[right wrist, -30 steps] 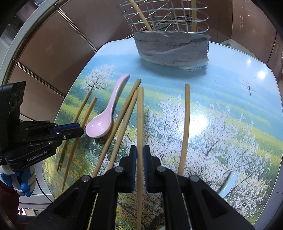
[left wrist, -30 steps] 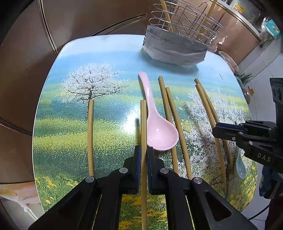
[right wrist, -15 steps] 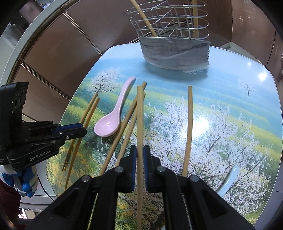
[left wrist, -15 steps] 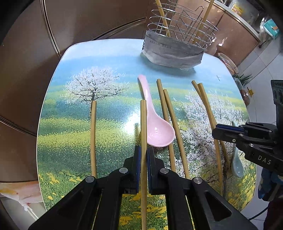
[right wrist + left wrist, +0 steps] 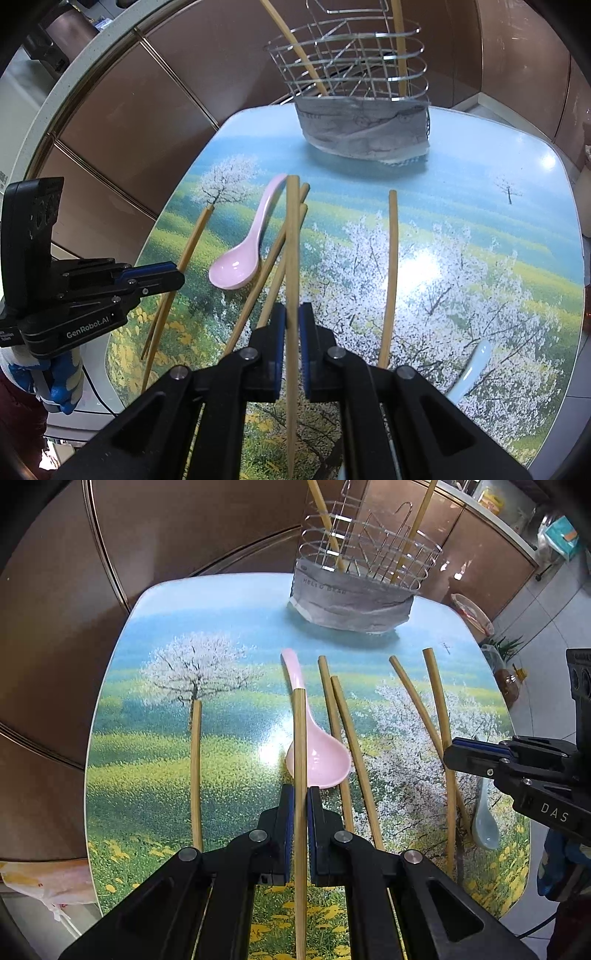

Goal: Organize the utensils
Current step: 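Lift the held chopsticks upright with both tools toward the wire holder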

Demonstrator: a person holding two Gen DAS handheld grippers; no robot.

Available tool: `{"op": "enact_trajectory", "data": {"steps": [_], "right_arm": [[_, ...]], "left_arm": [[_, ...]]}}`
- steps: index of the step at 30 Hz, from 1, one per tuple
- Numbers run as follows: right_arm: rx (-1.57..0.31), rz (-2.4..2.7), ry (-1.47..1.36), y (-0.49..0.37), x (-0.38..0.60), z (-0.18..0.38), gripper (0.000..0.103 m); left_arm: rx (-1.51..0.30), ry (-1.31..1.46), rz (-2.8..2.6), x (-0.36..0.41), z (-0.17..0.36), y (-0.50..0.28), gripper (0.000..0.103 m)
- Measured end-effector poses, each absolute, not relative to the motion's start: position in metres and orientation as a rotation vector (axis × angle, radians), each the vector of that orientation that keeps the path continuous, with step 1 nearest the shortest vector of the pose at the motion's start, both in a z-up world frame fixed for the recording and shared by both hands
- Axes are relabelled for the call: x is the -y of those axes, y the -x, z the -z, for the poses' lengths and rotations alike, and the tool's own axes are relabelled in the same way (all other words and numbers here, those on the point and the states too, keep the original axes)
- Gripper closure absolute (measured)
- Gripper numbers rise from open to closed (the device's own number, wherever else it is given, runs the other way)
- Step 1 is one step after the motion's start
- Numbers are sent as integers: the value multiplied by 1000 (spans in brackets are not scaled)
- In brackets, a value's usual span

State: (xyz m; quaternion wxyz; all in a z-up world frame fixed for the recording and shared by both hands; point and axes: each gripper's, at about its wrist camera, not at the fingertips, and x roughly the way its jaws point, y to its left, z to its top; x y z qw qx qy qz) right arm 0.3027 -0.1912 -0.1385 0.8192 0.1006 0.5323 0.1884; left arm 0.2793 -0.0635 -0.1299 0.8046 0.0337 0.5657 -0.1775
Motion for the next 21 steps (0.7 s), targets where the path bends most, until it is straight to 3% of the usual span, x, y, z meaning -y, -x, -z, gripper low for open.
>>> {"op": "enact_trajectory", "data": {"steps": [21], "right_arm": [[-944, -397, -199, -284, 201, 53, 96]], "left_arm": [[-1068, -37, 401, 58, 55, -274, 97]]}}
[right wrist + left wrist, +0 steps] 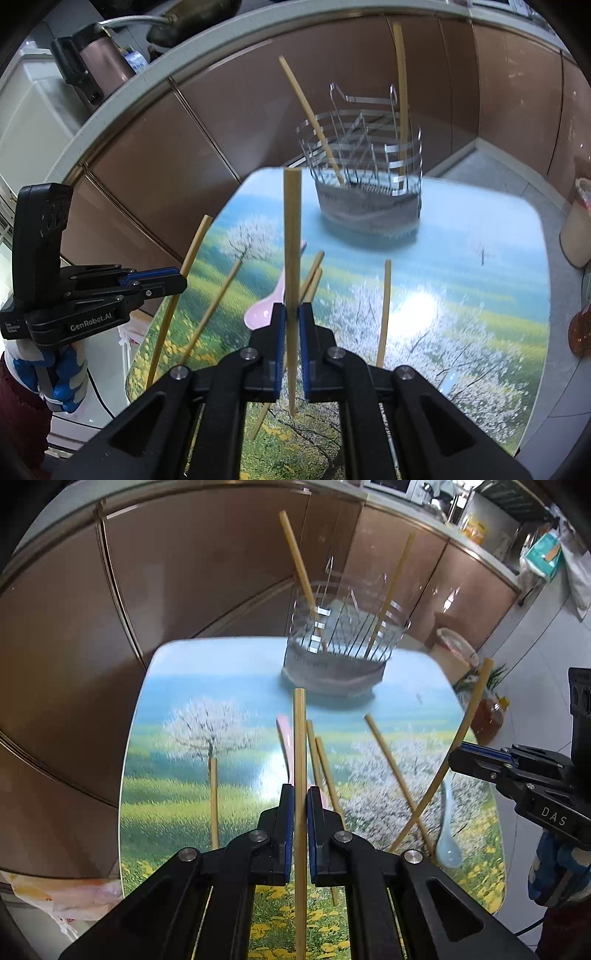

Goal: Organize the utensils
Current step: 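Lift the held chopsticks upright with both tools toward the wire holder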

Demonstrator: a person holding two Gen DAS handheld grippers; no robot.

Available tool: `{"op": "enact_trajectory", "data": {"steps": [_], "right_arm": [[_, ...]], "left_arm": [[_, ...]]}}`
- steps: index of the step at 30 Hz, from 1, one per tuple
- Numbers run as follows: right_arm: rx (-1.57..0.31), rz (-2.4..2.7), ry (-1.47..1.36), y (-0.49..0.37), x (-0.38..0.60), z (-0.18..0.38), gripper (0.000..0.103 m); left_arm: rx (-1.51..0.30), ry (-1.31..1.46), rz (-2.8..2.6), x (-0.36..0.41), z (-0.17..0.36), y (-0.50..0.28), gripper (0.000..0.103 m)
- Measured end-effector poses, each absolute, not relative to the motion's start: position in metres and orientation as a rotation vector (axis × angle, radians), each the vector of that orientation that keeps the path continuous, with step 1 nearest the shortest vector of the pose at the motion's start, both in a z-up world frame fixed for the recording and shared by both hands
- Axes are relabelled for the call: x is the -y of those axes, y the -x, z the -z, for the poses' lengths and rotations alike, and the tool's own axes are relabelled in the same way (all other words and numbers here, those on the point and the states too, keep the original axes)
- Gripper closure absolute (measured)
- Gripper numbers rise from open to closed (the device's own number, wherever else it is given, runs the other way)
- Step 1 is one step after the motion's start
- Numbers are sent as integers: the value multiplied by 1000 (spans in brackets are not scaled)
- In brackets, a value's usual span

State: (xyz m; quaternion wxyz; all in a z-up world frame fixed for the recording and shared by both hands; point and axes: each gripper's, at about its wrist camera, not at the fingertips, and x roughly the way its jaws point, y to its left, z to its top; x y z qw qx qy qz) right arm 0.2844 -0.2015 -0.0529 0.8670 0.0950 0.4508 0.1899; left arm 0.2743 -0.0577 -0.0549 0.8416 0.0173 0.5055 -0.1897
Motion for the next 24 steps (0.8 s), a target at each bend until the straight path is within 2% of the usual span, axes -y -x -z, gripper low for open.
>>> {"op": "enact_trajectory", "data": {"steps": [10, 17, 24], "right_arm": [[-794, -369, -176, -296, 205, -19, 96], [-654, -326, -167, -329, 216, -80, 96], [-527, -261, -162, -371, 232, -111, 96]], "left_arm": [[-901, 45, 435, 60, -19, -291, 97], [-738, 123, 465, 83, -77, -339, 97], [-520, 258, 453, 97, -102, -386, 97]]}}
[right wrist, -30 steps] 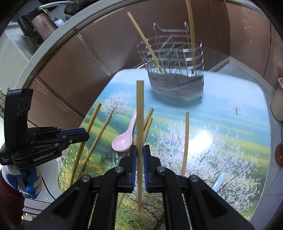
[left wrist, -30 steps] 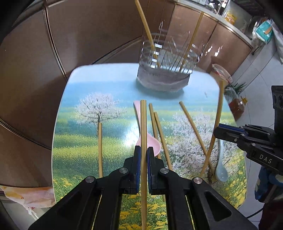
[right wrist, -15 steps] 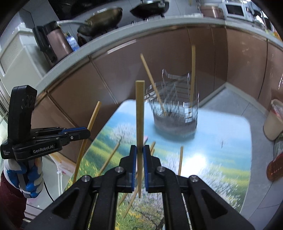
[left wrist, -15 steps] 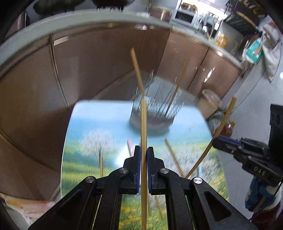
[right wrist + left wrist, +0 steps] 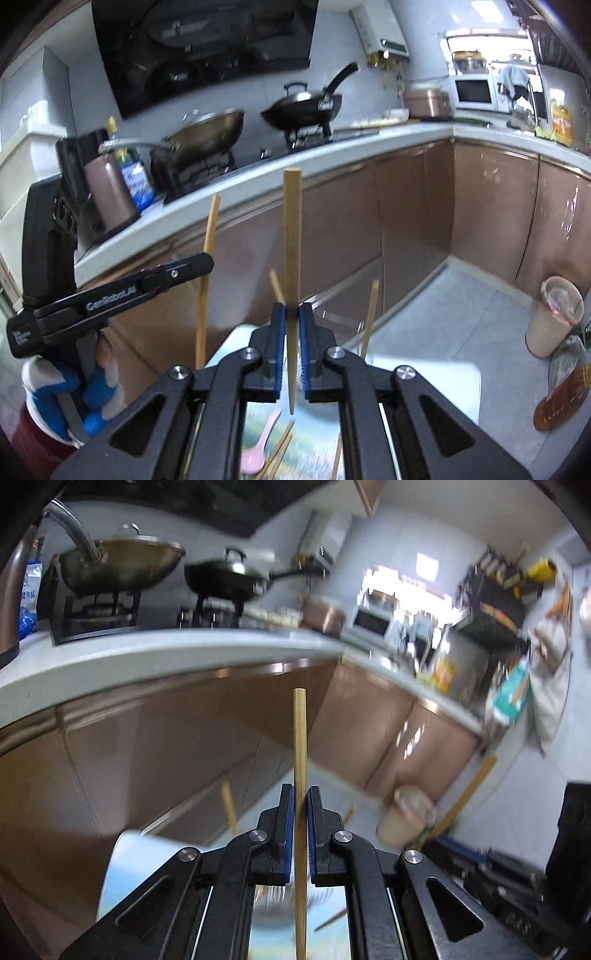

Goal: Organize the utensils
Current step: 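Lift the held chopsticks upright with both tools toward the wire holder, then lower the chopsticks into the wire holder and open both tools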

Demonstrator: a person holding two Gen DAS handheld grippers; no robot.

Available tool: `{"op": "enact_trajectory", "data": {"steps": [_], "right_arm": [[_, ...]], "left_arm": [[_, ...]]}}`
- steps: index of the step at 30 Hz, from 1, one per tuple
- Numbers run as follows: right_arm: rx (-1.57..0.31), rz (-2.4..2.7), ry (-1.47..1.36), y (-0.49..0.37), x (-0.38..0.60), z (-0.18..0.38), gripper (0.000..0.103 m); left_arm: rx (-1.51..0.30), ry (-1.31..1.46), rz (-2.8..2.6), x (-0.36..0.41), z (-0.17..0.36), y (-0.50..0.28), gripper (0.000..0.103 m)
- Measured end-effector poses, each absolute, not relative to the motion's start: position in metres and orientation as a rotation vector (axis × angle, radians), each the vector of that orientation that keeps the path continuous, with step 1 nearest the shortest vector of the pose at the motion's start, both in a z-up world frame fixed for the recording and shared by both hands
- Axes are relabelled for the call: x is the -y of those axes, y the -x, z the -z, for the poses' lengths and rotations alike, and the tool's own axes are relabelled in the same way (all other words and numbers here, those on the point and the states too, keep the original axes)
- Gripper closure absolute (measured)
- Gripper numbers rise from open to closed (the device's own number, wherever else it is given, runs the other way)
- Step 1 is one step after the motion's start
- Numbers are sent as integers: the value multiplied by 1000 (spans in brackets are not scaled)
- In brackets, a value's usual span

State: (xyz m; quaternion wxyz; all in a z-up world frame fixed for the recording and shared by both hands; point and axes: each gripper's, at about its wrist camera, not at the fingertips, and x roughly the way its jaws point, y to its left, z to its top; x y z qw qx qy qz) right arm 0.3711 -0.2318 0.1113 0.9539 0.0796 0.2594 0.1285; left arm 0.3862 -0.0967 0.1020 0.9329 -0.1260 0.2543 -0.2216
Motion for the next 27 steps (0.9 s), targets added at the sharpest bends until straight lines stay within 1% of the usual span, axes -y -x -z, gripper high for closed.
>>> {"op": "enact_trajectory", "data": {"steps": [7, 14, 19, 22, 27], "right_arm": [[-475, -210, -106, -408, 238, -92, 96], [-429, -217, -97, -433, 244, -42, 96], [-454, -243, -88, -440, 238, -4, 96], [-458, -243, -65, -436, 235, 9, 96], [-501, -239, -46, -429, 235, 27, 95]], "left_arm": [[-348, 303, 369, 108, -68, -419, 97], [-227, 338, 205, 109, -12, -432, 97], [-225, 289, 195, 125, 9, -432, 97], [-265, 271, 197, 129, 23, -437, 97], [-284, 236, 162, 132, 36, -436, 97]]}}
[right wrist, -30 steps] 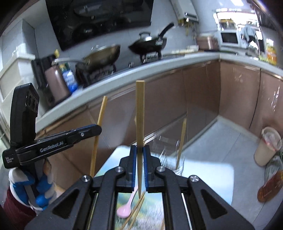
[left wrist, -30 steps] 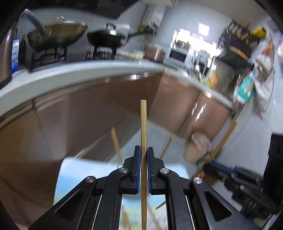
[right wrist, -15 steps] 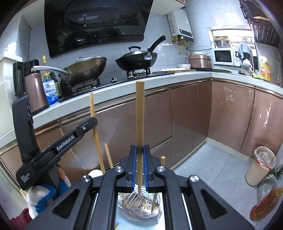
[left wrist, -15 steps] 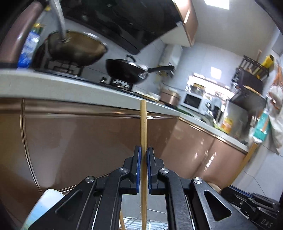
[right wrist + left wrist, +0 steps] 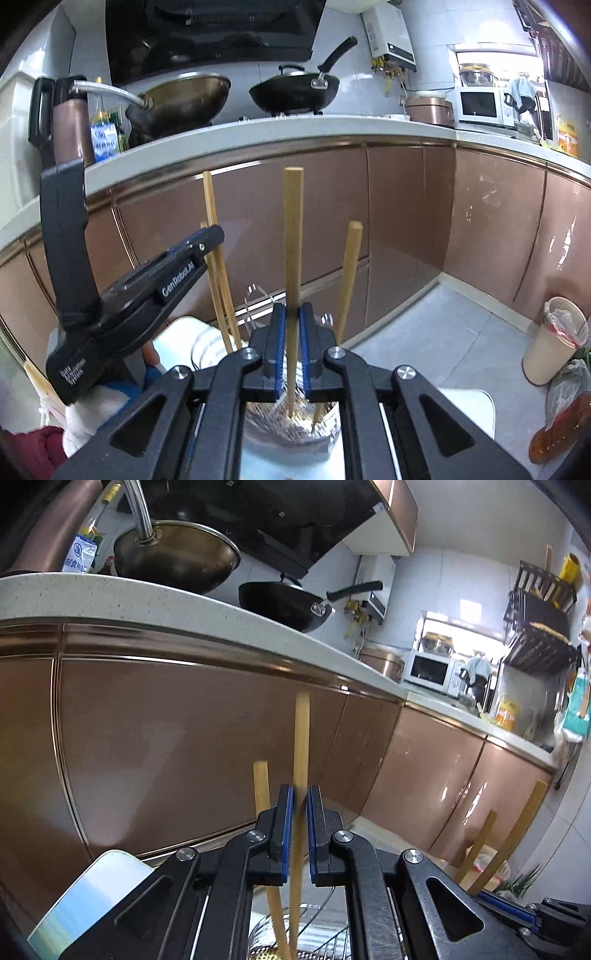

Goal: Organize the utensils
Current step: 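Lower the chopsticks into the wire holder and open both tools, then withdraw both open tools from the holder back over the chopsticks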

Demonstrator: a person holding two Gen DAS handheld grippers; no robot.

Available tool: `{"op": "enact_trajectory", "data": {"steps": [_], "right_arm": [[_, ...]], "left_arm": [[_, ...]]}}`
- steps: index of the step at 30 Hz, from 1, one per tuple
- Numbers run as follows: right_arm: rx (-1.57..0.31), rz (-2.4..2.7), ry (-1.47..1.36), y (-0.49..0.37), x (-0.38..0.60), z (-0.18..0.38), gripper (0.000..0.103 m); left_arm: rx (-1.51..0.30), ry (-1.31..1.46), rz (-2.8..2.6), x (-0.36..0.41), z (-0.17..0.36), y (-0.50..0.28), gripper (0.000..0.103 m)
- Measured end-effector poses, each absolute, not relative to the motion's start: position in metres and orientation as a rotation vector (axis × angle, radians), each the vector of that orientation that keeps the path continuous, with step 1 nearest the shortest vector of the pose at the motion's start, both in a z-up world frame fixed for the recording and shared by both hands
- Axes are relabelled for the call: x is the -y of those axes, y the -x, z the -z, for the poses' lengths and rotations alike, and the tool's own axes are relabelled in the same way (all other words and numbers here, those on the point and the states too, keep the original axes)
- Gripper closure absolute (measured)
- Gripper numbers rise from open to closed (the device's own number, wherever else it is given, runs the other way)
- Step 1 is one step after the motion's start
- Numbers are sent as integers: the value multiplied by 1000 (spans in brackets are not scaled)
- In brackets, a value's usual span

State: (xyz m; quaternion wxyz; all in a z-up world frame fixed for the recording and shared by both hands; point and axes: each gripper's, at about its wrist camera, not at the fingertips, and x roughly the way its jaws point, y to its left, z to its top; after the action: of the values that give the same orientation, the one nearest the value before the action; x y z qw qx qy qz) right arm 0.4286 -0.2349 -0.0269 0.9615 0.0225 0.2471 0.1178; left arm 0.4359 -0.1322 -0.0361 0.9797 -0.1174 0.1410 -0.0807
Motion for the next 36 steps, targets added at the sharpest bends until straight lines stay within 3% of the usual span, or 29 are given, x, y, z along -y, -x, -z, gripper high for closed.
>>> {"op": "enact_trajectory", "data": {"steps": [2, 5, 13, 18, 28, 36], "right_arm": [[-509, -234, -56, -425, 238, 30, 95], [-523, -229, -57, -421, 239, 32, 95], [-525, -213, -72, -394, 244, 24, 95], [-502, -210, -91, -365, 248, 3, 95], [-621, -193, -102, -309, 250, -3, 95], [-678, -177, -119, -275, 248, 4, 95]], "left_arm": [[-278, 222, 164, 133, 37, -432, 91], [-293, 218, 173, 130, 36, -427, 72], [-282, 165, 183, 116, 16, -396, 61], [-330, 120, 184, 93, -3, -367, 57], [-672, 20, 173, 48, 7, -331, 57], [-736, -47, 160, 22, 18, -290, 57]]}}
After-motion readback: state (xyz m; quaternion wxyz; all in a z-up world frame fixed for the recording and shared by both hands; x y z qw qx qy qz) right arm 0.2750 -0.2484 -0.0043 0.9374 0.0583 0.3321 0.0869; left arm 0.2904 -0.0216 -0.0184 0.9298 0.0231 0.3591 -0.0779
